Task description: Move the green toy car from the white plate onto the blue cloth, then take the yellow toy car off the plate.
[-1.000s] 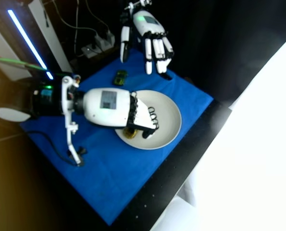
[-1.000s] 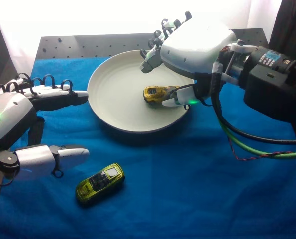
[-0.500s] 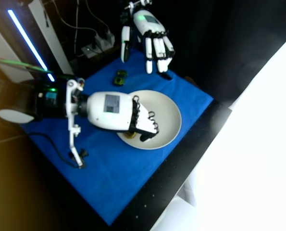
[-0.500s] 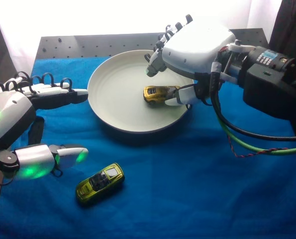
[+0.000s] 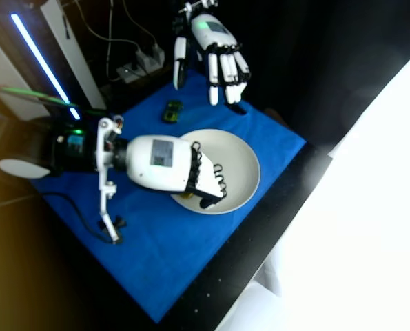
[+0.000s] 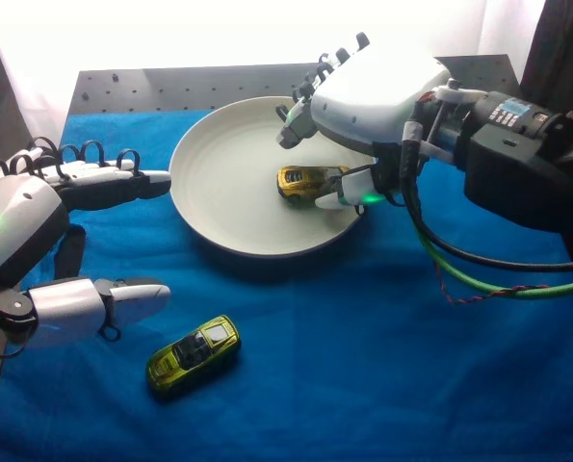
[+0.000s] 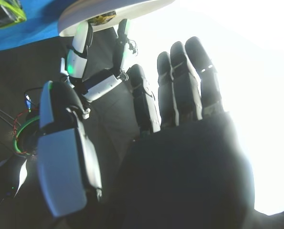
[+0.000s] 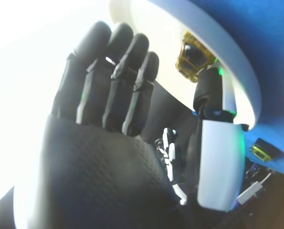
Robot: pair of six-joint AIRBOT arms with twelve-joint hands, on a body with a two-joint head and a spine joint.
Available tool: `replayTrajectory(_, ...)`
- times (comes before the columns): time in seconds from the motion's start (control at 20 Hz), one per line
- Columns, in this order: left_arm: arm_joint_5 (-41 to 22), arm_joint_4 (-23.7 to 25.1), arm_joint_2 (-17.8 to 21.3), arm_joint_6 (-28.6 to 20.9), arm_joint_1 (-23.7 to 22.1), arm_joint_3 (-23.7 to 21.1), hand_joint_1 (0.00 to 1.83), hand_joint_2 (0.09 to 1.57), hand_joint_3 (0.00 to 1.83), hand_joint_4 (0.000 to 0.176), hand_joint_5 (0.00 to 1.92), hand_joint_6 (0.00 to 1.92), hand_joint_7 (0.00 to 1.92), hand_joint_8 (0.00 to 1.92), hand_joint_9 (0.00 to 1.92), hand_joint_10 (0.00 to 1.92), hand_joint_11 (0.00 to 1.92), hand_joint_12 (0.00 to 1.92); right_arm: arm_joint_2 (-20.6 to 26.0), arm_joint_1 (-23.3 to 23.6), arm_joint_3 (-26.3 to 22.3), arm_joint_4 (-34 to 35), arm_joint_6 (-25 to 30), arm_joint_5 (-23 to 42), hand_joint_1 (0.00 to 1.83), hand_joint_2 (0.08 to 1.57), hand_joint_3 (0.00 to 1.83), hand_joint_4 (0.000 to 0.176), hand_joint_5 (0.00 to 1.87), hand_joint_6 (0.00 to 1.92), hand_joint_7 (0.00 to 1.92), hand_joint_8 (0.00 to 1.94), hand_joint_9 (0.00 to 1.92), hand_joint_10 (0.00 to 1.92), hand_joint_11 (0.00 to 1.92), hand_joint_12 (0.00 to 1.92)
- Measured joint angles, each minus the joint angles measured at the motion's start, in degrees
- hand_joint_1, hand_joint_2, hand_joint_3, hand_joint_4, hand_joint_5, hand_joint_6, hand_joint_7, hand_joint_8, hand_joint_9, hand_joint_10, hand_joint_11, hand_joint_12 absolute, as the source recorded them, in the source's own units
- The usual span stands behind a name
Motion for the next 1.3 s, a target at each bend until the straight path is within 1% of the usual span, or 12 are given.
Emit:
replayTrajectory(0.1,0.0,-0.02,0.0,-0.02,-0.02,0.0,0.67,1.03,0.0,0.164,0.49,0.0,0.38,0.0,0.39,0.0,0.0,1.34,-0.17,0.0,0.11,-0.02,-0.02,-0.17,0.99,1.0,0.0,0.0,0.78,0.01,0.84,0.08,0.64,0.68,0.36,1.51)
replayTrajectory(0.25,0.0,0.0,0.0,-0.04,-0.02,0.0,0.71,1.03,0.0,0.143,0.49,0.0,0.37,0.0,0.38,0.0,0.0,1.35,-0.39,0.0,0.15,0.0,-0.02,-0.31,1.0,1.01,0.0,0.0,0.77,0.0,0.88,0.07,0.67,0.73,0.41,1.52)
replayTrajectory(0.35,0.0,-0.02,0.0,-0.07,-0.02,0.0,0.69,1.03,0.0,0.153,0.49,0.0,0.37,0.0,0.38,0.0,0.0,1.34,-0.59,0.0,0.28,0.0,-0.02,-0.57,1.0,0.99,0.0,0.0,0.8,0.01,0.94,0.12,0.64,1.01,0.45,1.67)
replayTrajectory(0.5,0.0,0.0,0.0,-0.15,-0.02,0.0,0.68,1.04,0.0,0.157,0.49,0.0,0.36,0.0,0.39,0.0,0.01,1.35,-0.87,0.0,0.87,-0.02,0.0,-0.83,1.01,0.99,0.0,0.0,0.82,0.0,0.68,1.0,0.62,1.49,0.61,1.91)
replayTrajectory(0.6,-0.02,-0.02,0.0,-0.15,0.0,0.0,0.68,1.04,0.0,0.151,0.49,0.0,0.37,0.0,0.39,0.0,0.0,1.35,-1.11,0.0,1.25,0.02,-0.02,-1.2,0.99,1.0,0.0,0.0,0.81,0.0,0.66,0.68,0.52,1.15,0.39,1.77)
replayTrajectory(0.9,-0.02,-0.02,0.0,-0.17,-0.02,0.0,0.68,1.05,0.0,0.16,0.48,0.0,0.36,0.0,0.39,0.01,0.01,1.34,-1.68,0.0,1.81,0.02,0.0,-1.62,1.0,1.0,0.0,0.0,0.86,0.02,0.68,0.61,0.49,1.17,0.34,1.8)
replayTrajectory(1.0,-0.02,-0.02,0.0,-0.17,0.0,0.0,0.67,1.04,0.0,0.168,0.48,0.0,0.36,0.0,0.38,0.0,0.01,1.34,-1.84,0.0,1.92,0.04,0.02,-1.73,1.03,1.0,0.0,0.0,0.86,0.01,0.72,1.01,0.67,1.47,0.61,1.89)
replayTrajectory(1.05,-0.02,-0.02,0.0,-0.2,0.0,0.0,0.69,1.04,0.0,0.161,0.48,0.0,0.35,0.0,0.38,0.0,0.01,1.34,-1.95,0.0,1.97,0.11,0.0,-1.7,1.08,1.0,0.0,0.0,0.94,0.05,0.77,1.43,0.81,1.75,0.84,1.92)
replayTrajectory(1.1,-0.04,-0.02,0.0,-0.2,0.0,0.0,0.7,1.04,0.0,0.154,0.49,0.0,0.36,0.0,0.38,0.0,0.0,1.34,-2.05,0.0,2.05,0.09,0.02,-1.73,1.09,1.01,0.0,0.0,0.95,0.06,0.75,1.37,0.79,1.67,0.8,1.92)
replayTrajectory(1.15,-0.04,-0.02,0.0,-0.22,0.0,0.0,0.71,1.04,0.0,0.151,0.5,0.01,0.37,0.01,0.39,0.01,0.0,1.36,-2.14,0.0,2.05,0.13,0.04,-1.7,1.15,1.07,0.02,0.0,0.99,0.76,0.81,1.12,0.79,1.51,0.75,1.87)
replayTrajectory(1.2,-0.04,-0.02,0.0,-0.22,-0.02,0.0,0.7,1.04,0.0,0.153,0.5,0.01,0.38,0.01,0.39,0.01,0.0,1.37,-2.14,0.09,2.1,0.07,-0.02,-1.55,1.15,1.12,0.01,0.0,0.95,0.99,0.83,0.89,0.77,1.3,0.66,1.78)
replayTrajectory(1.3,-0.04,-0.02,0.0,-0.2,0.0,0.0,0.69,1.05,0.0,0.164,0.5,0.0,0.38,0.01,0.4,0.01,0.0,1.4,-2.14,0.17,2.1,0.02,0.0,-1.64,1.21,1.14,0.0,0.0,0.98,1.0,0.88,1.16,0.78,1.16,0.62,1.73)
